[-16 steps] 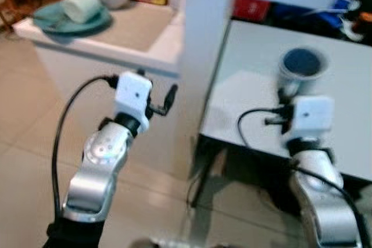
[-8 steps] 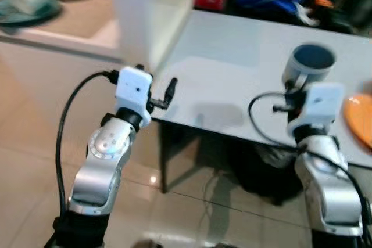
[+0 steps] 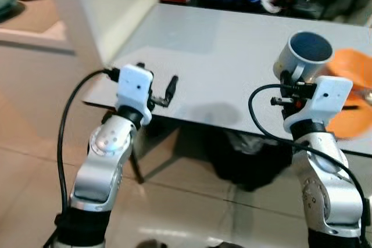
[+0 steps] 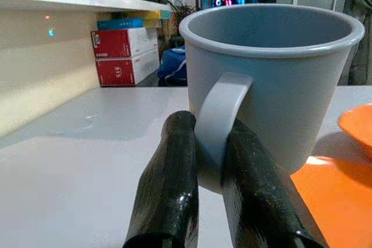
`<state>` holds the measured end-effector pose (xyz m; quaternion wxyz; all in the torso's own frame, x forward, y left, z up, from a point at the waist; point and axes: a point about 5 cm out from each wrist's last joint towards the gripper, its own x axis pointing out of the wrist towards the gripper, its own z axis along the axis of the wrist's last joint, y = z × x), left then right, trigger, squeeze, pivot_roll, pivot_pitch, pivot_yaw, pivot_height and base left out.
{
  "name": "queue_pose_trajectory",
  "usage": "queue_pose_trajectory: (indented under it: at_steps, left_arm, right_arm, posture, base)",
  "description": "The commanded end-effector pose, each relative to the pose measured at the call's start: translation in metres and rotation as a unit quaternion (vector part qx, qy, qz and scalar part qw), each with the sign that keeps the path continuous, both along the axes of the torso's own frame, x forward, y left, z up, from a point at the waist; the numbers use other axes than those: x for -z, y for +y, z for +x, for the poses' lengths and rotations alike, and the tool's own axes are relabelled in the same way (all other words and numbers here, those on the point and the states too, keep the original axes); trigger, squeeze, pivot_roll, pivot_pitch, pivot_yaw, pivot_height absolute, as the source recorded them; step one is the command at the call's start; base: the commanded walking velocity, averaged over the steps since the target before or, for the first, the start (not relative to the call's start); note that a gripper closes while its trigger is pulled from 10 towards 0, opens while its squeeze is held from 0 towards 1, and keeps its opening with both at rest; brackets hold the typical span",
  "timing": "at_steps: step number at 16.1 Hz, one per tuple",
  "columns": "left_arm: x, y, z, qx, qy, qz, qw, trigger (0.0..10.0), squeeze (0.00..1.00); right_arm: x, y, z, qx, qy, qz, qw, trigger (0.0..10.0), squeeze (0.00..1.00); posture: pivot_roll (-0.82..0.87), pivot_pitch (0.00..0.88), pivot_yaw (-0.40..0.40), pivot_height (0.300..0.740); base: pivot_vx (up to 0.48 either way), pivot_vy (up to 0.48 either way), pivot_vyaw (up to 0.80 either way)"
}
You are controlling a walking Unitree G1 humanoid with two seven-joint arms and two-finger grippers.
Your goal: Setting the table
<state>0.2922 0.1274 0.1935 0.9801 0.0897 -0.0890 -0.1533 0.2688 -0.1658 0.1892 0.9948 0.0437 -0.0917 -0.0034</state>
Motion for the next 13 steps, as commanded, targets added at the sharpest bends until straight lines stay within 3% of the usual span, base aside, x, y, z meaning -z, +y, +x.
queue_pose_trajectory:
  at_steps: [1,4,5,8,13]
  left_arm:
    - [0.0006,0.0041,-0.0001,-0.005,0.002,0.003,1.000,10.0,0.00]
    - [-0.0008,0.0051,-0.0003,-0.009,-0.004,0.000,1.000,10.0,0.00]
    - [-0.0009,0.0078,0.0015,-0.022,0.006,-0.018,1.000,10.0,0.00]
    - [-0.0021,0.0066,0.0026,-0.003,0.005,-0.019,1.000,10.0,0.00]
    - [-0.0041,0.0047,0.0020,0.011,0.004,-0.027,1.000,10.0,0.00]
  right_arm:
    - [-0.0062,0.0050,-0.0008,-0.016,-0.014,0.007,1.000,10.0,0.00]
    - [-0.0058,0.0084,-0.0005,-0.026,-0.011,0.010,1.000,10.0,0.00]
    - [-0.0055,0.0102,-0.0002,-0.032,-0.009,0.013,0.999,10.0,0.00]
    - [-0.0055,0.0120,0.0000,-0.039,-0.006,0.018,0.999,10.0,0.00]
    - [-0.0082,0.0147,0.0017,-0.047,-0.008,0.019,0.999,10.0,0.00]
  posture:
    - [0.03,0.050,0.018,0.740]
    - [0.04,0.049,0.020,0.740]
    - [0.04,0.049,0.020,0.740]
    - [0.04,0.049,0.020,0.740]
    - [0.04,0.060,0.018,0.740]
  base:
    - [0.000,-0.480,0.00]
    - [0.000,-0.459,0.00]
    - [0.000,0.000,0.00]
    - [0.000,0.000,0.00]
    - [0.364,0.000,0.00]
